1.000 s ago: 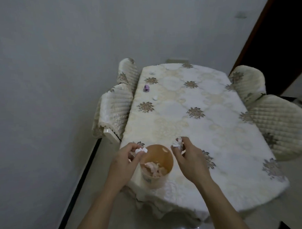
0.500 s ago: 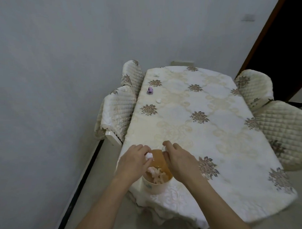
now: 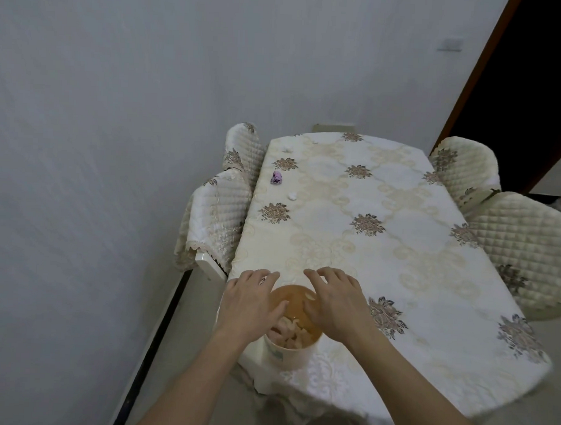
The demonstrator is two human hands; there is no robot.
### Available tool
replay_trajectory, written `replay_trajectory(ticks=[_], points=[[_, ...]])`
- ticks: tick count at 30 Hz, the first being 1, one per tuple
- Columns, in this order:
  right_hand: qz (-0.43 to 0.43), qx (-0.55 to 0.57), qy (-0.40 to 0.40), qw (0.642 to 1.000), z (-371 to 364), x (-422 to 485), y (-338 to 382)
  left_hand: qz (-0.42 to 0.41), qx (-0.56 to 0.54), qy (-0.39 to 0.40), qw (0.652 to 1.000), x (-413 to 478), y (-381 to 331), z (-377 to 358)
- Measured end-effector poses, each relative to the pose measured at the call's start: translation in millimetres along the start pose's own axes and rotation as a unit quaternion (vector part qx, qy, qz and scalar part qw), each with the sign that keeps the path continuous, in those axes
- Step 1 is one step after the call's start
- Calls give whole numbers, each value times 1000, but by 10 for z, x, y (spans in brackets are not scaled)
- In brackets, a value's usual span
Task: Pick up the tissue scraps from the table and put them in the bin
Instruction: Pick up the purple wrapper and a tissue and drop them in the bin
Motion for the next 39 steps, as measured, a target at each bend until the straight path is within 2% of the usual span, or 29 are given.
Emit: replay_trajectory(ticks=[10,21,26,31,34,39], points=[[-32,-1,-99,995,715,252,-246,-10,13,-73,997,339,-246,515],[20,9,-162,987,1228,488,-59,20,29,-147,989,302,-211,1162],[90,26,-160,983,1173,560,414,99,37,-177,979,-122,125,1429],[180,62,-184,964,1113,579,1171,177,63,-217,958,-819,543,1669],[219,75,-177,956,1100,602,1632,231,82,-214,945,-1239,822,1788],[271,88,-172,943,1113,679,2250,274,93,-239,927,-1637,1204,2025]])
Point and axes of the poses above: each hand's wrist, its own x-axis towards the middle knuckle, its own z-axis out of the back of the hand, y = z × x, the point moved 7 cm from there along x, towards the middle knuckle, and after that the axes turned 15 degrees about -x, right-handed, at the moved point
